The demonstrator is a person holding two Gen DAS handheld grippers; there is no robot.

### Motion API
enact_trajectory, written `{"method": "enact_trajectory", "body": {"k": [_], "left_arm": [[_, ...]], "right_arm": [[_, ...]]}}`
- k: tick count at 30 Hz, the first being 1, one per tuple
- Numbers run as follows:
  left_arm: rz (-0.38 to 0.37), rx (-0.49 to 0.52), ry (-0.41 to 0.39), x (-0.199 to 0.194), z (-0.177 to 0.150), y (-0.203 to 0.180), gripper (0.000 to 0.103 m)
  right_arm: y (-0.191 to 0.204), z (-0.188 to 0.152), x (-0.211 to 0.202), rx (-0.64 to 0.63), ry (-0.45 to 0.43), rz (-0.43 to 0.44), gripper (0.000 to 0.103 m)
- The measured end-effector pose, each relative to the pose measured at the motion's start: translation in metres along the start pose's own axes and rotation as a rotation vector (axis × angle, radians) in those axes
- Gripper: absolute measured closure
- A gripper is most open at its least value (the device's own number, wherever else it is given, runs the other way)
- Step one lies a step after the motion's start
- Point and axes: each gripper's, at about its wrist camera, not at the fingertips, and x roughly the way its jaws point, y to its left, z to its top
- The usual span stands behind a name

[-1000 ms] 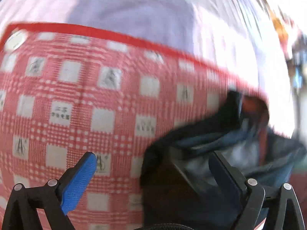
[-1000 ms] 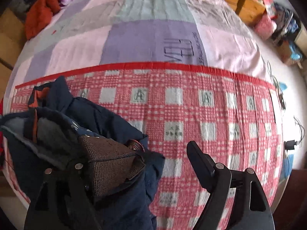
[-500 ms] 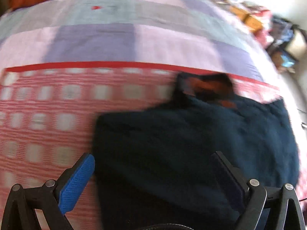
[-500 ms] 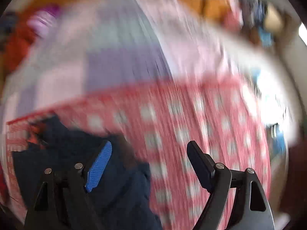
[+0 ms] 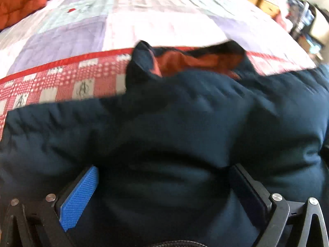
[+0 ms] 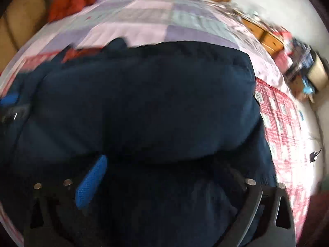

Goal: Fold large clothes

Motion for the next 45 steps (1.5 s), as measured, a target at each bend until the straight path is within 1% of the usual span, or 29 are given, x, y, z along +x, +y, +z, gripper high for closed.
{"method": "enact_trajectory", "body": {"k": [2,4,7,9,11,13,14,15,16,17,18,20,22,23,24,25,26,27,28,29,30,32,33,35,37,38,41,42,45], "left_arm": [[0.021,-0.003,-0.013,0.013,0.008,0.002,0.000],[0.049,-0.002,-0.022,0.025,0.018,0.000,0.000],[0.087,-0.009,-0.029,0.040,0.035,-0.001,0.000],[0.107,-0.015,-0.019,0.049,0.045,0.001,0.000],[0.112,-0.023,-0.007,0.051,0.048,0.003,0.000],[0.119,-0.031,0.007,0.049,0.050,0.004,0.000],[0.126,-0.031,-0.001,0.042,0.048,0.003,0.000],[0.135,-0.029,-0.019,0.031,0.045,0.002,0.000],[0.124,-0.031,-0.046,0.015,0.038,0.002,0.000],[0.097,-0.030,-0.071,-0.002,0.028,0.002,0.000],[0.091,-0.027,-0.084,-0.013,0.020,0.001,0.000],[0.116,-0.016,-0.105,-0.045,-0.010,0.002,0.000],[0.149,-0.033,-0.104,-0.063,-0.036,0.007,0.000],[0.163,-0.045,-0.092,-0.069,-0.051,0.011,0.000],[0.195,-0.057,-0.069,-0.070,-0.065,0.016,0.000],[0.227,-0.070,-0.038,-0.067,-0.079,0.022,0.000],[0.234,-0.081,-0.009,-0.061,-0.090,0.028,0.000],[0.227,-0.091,-0.006,-0.057,-0.094,0.031,0.000],[0.214,-0.100,-0.021,-0.054,-0.097,0.034,0.000],[0.216,-0.101,-0.036,-0.050,-0.096,0.035,0.000],[0.225,-0.104,-0.049,-0.046,-0.091,0.036,0.000],[0.226,-0.154,-0.068,-0.037,-0.079,0.044,0.000],[0.227,-0.202,-0.074,-0.032,-0.071,0.051,0.000],[0.226,-0.261,-0.074,-0.025,-0.060,0.067,0.000],[0.223,-0.298,-0.072,-0.023,-0.055,0.083,0.000],[0.229,-0.311,-0.067,-0.023,-0.053,0.093,0.000],[0.263,-0.352,-0.057,-0.030,-0.058,0.122,0.000],[0.298,-0.384,-0.046,-0.036,-0.065,0.137,0.000],[0.393,-0.484,-0.019,-0.057,-0.090,0.179,0.000]], "right_arm": [[-0.008,0.023,0.024,0.036,0.008,-0.008,0.000],[-0.008,0.042,0.040,0.035,0.005,-0.016,0.000],[-0.006,0.064,0.054,0.031,-0.010,-0.030,0.000],[-0.011,0.085,0.063,0.049,-0.010,-0.048,0.000],[-0.017,0.102,0.076,0.072,0.005,-0.075,0.000],[-0.031,0.112,0.085,0.128,0.043,-0.047,0.000],[-0.032,0.112,0.075,0.137,0.020,-0.057,0.002],[-0.031,0.108,0.059,0.130,-0.019,-0.067,0.006],[-0.028,0.100,0.038,0.110,-0.075,-0.053,0.006],[-0.023,0.089,0.015,0.082,-0.133,-0.015,0.006],[-0.014,0.069,-0.015,0.035,-0.186,0.007,0.006],[-0.006,0.034,-0.048,-0.004,-0.207,-0.015,0.006],[-0.008,-0.015,-0.074,0.022,-0.178,-0.043,0.006],[-0.009,-0.023,-0.072,0.042,-0.158,-0.060,0.006],[-0.015,-0.042,-0.068,0.073,-0.109,-0.086,0.006],[-0.020,-0.051,-0.058,0.098,-0.064,-0.092,0.006],[-0.028,-0.055,-0.044,0.131,-0.017,-0.080,0.005],[-0.035,-0.058,-0.036,0.158,-0.008,-0.059,0.001],[-0.040,-0.051,-0.025,0.178,-0.018,-0.053,0.000],[-0.044,-0.043,-0.019,0.181,-0.031,-0.049,0.000],[-0.049,-0.032,-0.008,0.197,-0.024,-0.046,0.000],[-0.067,-0.005,0.017,0.266,0.007,-0.029,0.000],[-0.075,0.002,0.024,0.288,0.019,-0.031,0.000],[-0.089,0.017,0.039,0.313,0.031,-0.043,0.000],[-0.111,0.026,0.055,0.393,0.081,0.039,0.000],[-0.120,0.028,0.055,0.417,0.086,0.048,0.000],[-0.142,0.021,0.046,0.476,0.059,0.079,0.000],[-0.144,0.016,0.039,0.477,0.043,0.075,0.000],[-0.150,-0.006,-0.001,0.418,-0.047,-0.013,0.000]]}}
